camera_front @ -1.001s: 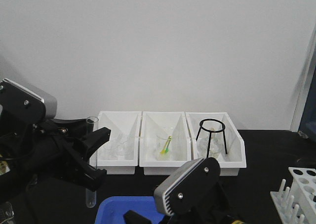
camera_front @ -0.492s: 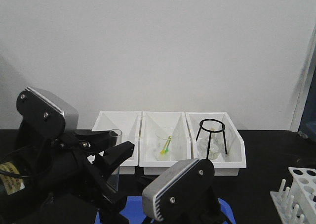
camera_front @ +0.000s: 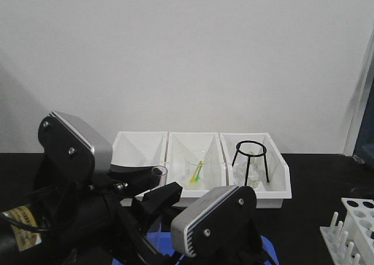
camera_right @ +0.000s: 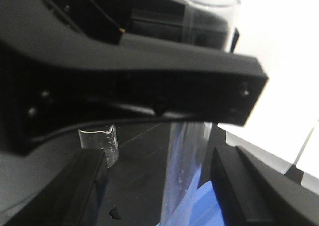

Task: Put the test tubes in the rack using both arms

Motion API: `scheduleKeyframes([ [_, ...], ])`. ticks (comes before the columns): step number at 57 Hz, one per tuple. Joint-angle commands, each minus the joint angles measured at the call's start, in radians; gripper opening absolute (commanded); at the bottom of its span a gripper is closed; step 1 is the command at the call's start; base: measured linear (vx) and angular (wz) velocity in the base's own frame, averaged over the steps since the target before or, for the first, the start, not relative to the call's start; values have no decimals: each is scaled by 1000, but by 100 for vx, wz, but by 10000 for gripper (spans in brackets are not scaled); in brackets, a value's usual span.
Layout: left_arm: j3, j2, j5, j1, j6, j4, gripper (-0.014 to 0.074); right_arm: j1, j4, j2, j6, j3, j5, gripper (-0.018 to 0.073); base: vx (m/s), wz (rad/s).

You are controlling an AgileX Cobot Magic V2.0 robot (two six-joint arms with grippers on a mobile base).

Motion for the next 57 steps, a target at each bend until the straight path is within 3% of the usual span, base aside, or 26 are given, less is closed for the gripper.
scheduleKeyframes([
  [1, -38, -22, -74, -20, -6, -8, -22, -1, -13, -25, -5, -31, -105, 510, 0, 0],
  [13, -38, -22, -71, -31, -7, -8, -22, -2, -6, -25, -3, -31, -163, 508, 0, 0],
  [29, -38, -22, -78, -31, -5, -8, -22, -3, 108, -25, -2, -31, -178, 426, 0, 0],
  [41, -38, -22, -78, -31, -5, -8, -22, -3, 110, -25, -2, -31, -178, 302, 0, 0],
  [57, -38, -22, -78, -31, -5, -8, -22, -3, 110, -25, -2, -31, -179, 57, 0, 0],
])
